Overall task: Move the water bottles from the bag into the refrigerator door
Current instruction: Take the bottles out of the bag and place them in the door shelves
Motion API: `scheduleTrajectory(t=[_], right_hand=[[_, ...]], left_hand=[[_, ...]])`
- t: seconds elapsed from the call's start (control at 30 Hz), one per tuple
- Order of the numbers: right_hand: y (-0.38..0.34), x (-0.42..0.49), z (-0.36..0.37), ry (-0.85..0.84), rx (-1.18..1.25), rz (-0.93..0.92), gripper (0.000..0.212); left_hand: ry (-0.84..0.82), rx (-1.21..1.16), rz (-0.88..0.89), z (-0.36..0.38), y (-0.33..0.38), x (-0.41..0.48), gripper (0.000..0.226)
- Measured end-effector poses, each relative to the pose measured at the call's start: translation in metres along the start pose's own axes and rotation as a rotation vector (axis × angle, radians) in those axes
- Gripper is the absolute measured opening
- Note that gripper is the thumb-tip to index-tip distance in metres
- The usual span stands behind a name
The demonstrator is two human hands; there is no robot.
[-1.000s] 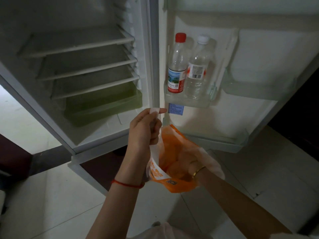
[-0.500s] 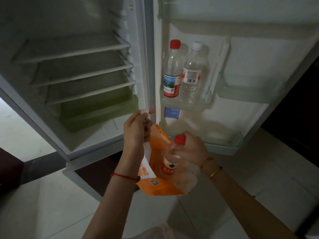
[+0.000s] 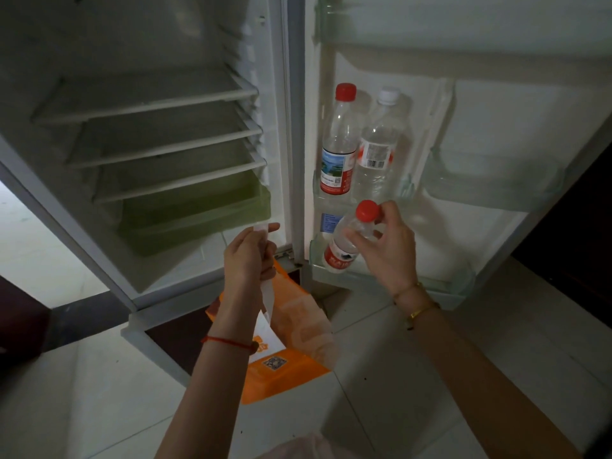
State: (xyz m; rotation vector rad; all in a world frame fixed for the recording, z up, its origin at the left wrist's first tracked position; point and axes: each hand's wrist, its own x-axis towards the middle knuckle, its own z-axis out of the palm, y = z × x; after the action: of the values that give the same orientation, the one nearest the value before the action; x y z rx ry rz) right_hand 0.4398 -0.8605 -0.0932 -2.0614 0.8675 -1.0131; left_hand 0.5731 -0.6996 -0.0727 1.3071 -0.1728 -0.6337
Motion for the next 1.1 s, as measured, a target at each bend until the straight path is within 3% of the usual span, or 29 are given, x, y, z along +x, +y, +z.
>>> scheduleTrajectory(t=[0.43, 0.67, 1.1], right_hand=[[0.062, -0.004, 0.062, -0.003, -0.168, -0.132, 0.04], [0.085, 0.002, 0.09, -0.062, -0.133, -0.091, 0.039], [0.111, 0.038, 0.114, -0.12, -0.059, 0.037, 0.057]], left_hand=[[0.027, -0.007, -0.009, -0.009, 0.0, 0.015, 0.027], [0.018, 0.014, -0.002, -0.004, 0.001, 0.02, 0.026], [0.016, 0.033, -0.016, -0.006, -0.003, 0.031, 0.026]])
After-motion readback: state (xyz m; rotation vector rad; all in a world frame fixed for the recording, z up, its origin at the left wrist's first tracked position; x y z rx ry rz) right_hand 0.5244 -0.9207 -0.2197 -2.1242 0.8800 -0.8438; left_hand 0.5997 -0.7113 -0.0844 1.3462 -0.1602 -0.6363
